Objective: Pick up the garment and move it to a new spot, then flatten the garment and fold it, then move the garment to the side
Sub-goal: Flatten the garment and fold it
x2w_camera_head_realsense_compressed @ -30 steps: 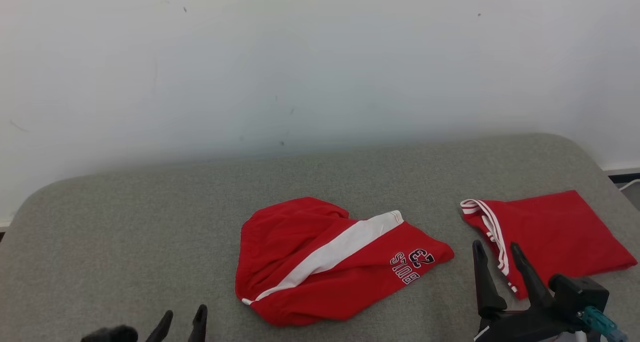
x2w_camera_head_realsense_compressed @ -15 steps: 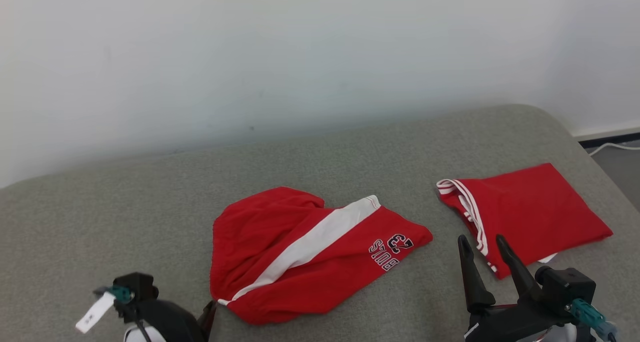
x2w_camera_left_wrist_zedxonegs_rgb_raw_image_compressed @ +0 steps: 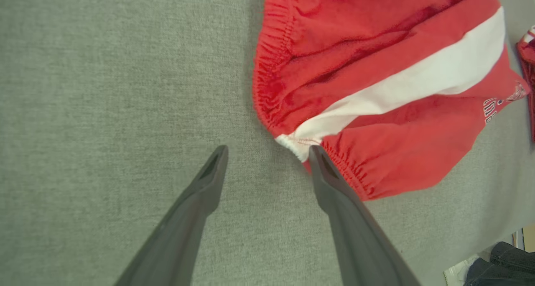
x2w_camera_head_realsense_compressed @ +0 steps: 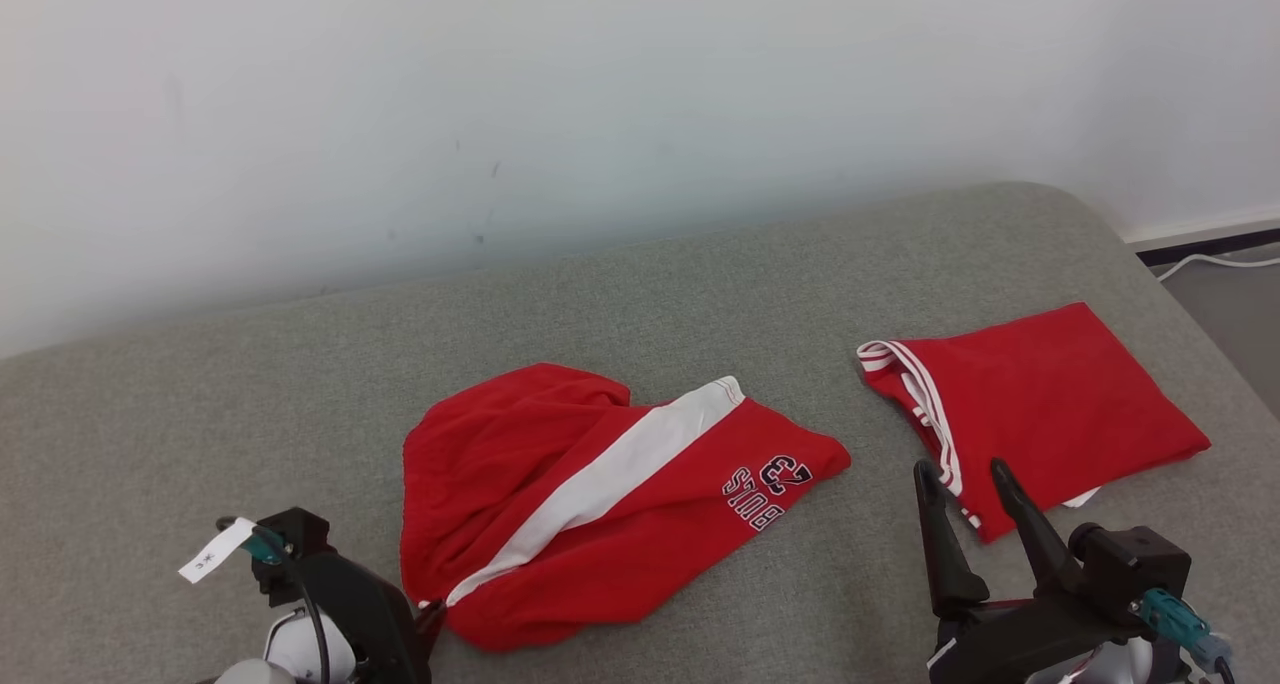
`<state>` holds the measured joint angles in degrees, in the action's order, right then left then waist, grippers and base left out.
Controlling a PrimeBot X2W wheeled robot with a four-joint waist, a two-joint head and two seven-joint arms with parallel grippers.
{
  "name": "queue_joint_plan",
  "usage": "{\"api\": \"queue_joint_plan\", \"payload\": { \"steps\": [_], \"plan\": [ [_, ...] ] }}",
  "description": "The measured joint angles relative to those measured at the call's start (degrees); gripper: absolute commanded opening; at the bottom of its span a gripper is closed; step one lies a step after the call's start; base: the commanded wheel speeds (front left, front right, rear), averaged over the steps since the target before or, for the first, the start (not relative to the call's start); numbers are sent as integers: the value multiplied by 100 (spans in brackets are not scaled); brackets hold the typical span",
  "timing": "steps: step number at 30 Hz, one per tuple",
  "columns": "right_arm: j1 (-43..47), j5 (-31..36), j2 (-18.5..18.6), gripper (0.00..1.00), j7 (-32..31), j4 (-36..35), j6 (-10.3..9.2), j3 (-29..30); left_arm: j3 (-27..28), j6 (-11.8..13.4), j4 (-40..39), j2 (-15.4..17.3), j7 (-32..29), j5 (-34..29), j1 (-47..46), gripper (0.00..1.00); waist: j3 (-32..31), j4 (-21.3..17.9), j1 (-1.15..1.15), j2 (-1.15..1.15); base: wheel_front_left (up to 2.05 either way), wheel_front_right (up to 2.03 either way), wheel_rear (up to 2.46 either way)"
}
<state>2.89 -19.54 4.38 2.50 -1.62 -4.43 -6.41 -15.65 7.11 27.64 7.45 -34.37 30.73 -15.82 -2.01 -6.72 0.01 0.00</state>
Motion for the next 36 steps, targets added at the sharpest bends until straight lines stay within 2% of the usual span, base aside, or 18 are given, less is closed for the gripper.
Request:
{"api": "queue_joint_plan", "payload": {
  "steps": [12,13,14,15,23,29,36],
  "plan": [
    [3,19,2,100,-4,-5,40,-75,115,0,309,-209,-344,-37,-225,100,39,-62,-1,0,0,0,0],
    [3,19,2,100,-4,-7,40,-74,115,0,322,-218,-358,-29,-225,77,45,-67,-1,0,0,0,0],
    [3,20,1,100,-4,-7,40,-74,116,0,328,-219,-396,-29,-226,42,51,-71,-1,0,0,0,0],
    [3,27,1,100,-4,-9,40,-74,119,0,337,-219,-401,-29,-229,2,56,-75,-1,0,0,0,0],
    [-8,44,68,100,-31,-5,52,-70,65,0,379,-255,-506,-27,-439,0,95,-47,-1,0,0,0,0],
    [-633,76,332,100,-374,102,270,-110,23,0,419,-297,-577,-5,-541,0,110,83,-1,0,0,0,0],
    [-1812,-221,693,100,-1694,1240,827,-347,-96,0,420,-366,-621,-7,-591,0,156,256,0,0,0,0,0]
  ]
}}
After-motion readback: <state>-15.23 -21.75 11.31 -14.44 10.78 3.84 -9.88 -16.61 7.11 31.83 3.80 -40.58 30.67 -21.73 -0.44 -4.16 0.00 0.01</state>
